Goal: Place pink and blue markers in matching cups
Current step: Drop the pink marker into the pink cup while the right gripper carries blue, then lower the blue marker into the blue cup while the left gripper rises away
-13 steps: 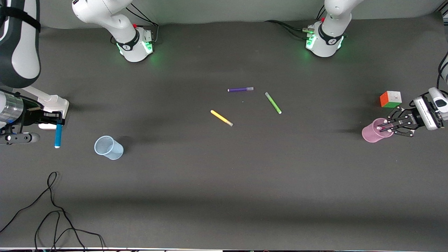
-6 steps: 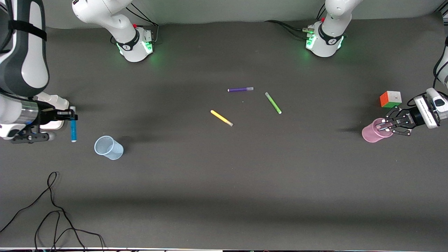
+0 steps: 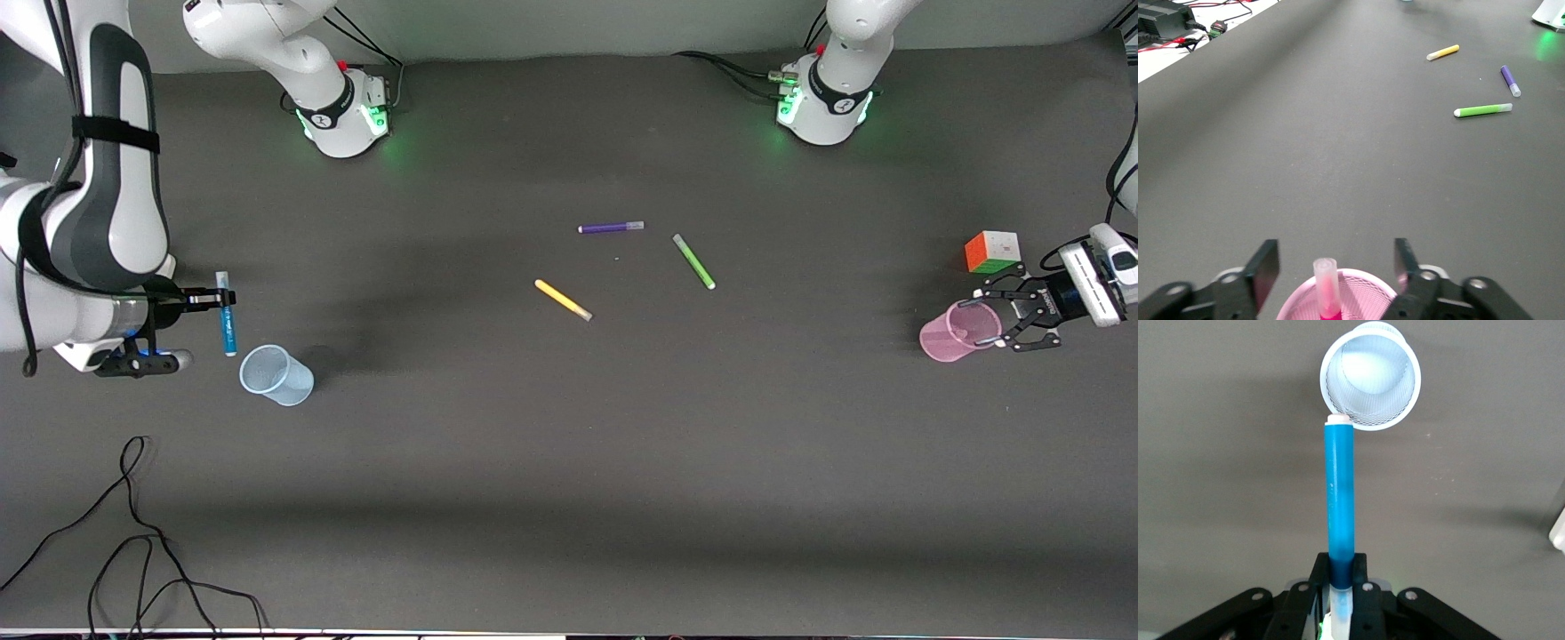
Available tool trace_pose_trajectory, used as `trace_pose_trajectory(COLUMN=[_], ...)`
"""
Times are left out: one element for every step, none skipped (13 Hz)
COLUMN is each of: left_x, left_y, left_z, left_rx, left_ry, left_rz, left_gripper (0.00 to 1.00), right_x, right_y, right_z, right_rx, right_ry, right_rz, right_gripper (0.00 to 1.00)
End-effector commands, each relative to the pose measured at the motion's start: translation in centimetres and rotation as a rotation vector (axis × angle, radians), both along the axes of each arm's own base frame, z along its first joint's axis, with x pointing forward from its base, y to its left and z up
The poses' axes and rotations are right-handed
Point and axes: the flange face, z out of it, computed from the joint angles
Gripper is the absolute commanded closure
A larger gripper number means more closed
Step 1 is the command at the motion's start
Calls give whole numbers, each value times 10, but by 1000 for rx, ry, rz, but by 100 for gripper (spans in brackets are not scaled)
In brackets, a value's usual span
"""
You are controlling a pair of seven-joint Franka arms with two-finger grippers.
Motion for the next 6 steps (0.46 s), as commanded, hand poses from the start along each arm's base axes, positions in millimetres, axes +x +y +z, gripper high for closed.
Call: trace_pose_trajectory(left_x=[10,13,16,20,25,25], left_y=[4,4,0,-8,-23,-35], left_z=[24,44,69,98,126,155], left_rx=[-18,-4,15,46,97,144], left_ry=[-27,6,48,72,110,169], left_rz=[10,46,87,115,129,176], left_gripper=[1,1,1,1,1,1], right_x=[27,32,36,40,41,42], right_y=[-22,-29,-34,-32,-30,-27], right_z=[-16,-25,-35,-44,-51,-59], right_rx=[52,67,74,82,85,84], right_ry=[73,108,138,161,170,182], right_rz=[-2,-12,-26,-22,-16,-13], right_gripper=[96,96,96,96,96,96])
